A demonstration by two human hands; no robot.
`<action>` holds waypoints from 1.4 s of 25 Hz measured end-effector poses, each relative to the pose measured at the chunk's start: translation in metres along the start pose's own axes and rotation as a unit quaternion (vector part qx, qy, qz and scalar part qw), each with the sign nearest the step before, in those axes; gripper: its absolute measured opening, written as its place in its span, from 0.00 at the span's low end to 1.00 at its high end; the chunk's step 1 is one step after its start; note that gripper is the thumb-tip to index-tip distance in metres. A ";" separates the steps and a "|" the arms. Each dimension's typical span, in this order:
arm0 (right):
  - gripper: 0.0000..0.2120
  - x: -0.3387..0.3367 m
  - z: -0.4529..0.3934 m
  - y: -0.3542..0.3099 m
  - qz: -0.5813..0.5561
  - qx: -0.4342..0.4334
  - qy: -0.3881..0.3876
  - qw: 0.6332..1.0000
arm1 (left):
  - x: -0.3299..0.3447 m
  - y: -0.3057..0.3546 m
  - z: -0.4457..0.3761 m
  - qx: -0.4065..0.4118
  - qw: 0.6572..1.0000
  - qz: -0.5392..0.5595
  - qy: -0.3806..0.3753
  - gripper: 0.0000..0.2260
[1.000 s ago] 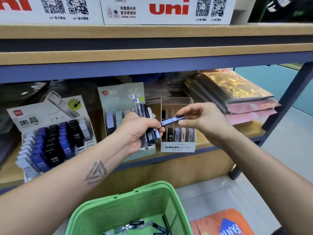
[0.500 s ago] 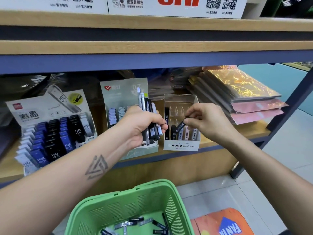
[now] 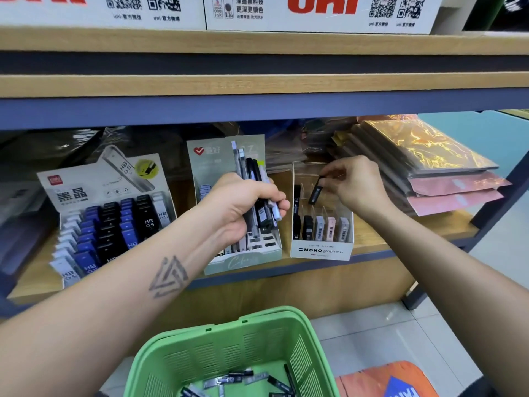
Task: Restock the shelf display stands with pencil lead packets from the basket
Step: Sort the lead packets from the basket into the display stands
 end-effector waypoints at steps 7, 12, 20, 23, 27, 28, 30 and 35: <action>0.05 0.033 -0.002 0.003 0.041 -0.005 -0.037 0.998 | -0.004 -0.002 -0.006 -0.007 1.000 -0.003 -0.009 0.12; 0.05 0.039 -0.001 0.006 0.065 -0.006 -0.028 0.997 | -0.004 -0.008 -0.008 -0.019 1.000 0.006 -0.018 0.12; 0.06 0.031 0.017 -0.036 -0.301 0.072 -0.085 0.947 | -0.005 -0.012 -0.012 -0.050 0.996 0.067 -0.025 0.07; 0.18 0.041 0.032 -0.062 -0.417 0.071 -0.214 0.881 | -0.008 -0.010 -0.012 -0.055 0.995 0.075 -0.036 0.07; 0.33 0.049 0.036 -0.069 -0.359 0.025 -0.257 0.897 | -0.008 -0.011 -0.007 -0.075 0.994 0.046 -0.058 0.05; 0.34 0.050 0.035 -0.070 -0.368 0.021 -0.260 0.892 | -0.008 -0.012 -0.005 -0.080 0.994 0.050 -0.061 0.05; 0.32 0.048 0.033 -0.072 -0.392 0.011 -0.255 0.884 | -0.008 -0.012 -0.003 -0.081 0.992 0.067 -0.064 0.07; 0.31 0.045 0.029 -0.075 -0.403 0.005 -0.198 0.894 | -0.012 -0.009 -0.008 -0.064 0.991 0.102 -0.061 0.16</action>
Point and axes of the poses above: each hand's wrist, its own z-axis away from the middle knuckle, its own x-axis out of the palm, y = z × x, the point moved 7 cm from there along -z, towards the middle knuckle, and after that the axes turned 9 degrees about -x, right-handed, at the moved point
